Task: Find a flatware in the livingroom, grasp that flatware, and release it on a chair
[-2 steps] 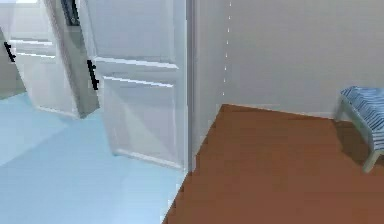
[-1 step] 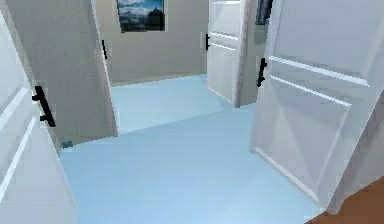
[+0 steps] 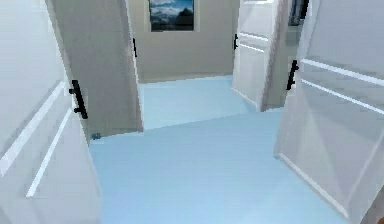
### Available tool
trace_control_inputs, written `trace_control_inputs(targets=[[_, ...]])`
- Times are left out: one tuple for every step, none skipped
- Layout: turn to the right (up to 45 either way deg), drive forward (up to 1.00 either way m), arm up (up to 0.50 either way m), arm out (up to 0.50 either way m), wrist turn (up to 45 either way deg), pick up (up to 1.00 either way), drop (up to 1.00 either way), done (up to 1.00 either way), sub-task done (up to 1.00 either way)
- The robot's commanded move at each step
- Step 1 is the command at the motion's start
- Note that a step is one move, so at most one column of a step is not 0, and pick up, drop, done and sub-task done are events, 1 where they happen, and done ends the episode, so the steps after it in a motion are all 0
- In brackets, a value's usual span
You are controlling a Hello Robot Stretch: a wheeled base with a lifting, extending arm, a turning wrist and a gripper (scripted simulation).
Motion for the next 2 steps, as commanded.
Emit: trace_control_inputs(targets=[[0.0,1.00,0.00,0.00,0.0,0.00,0.00,0.00,0.00],[-3.0,0.00,0.00,0.00,0.0,0.00,0.00,0.00,0.00]])
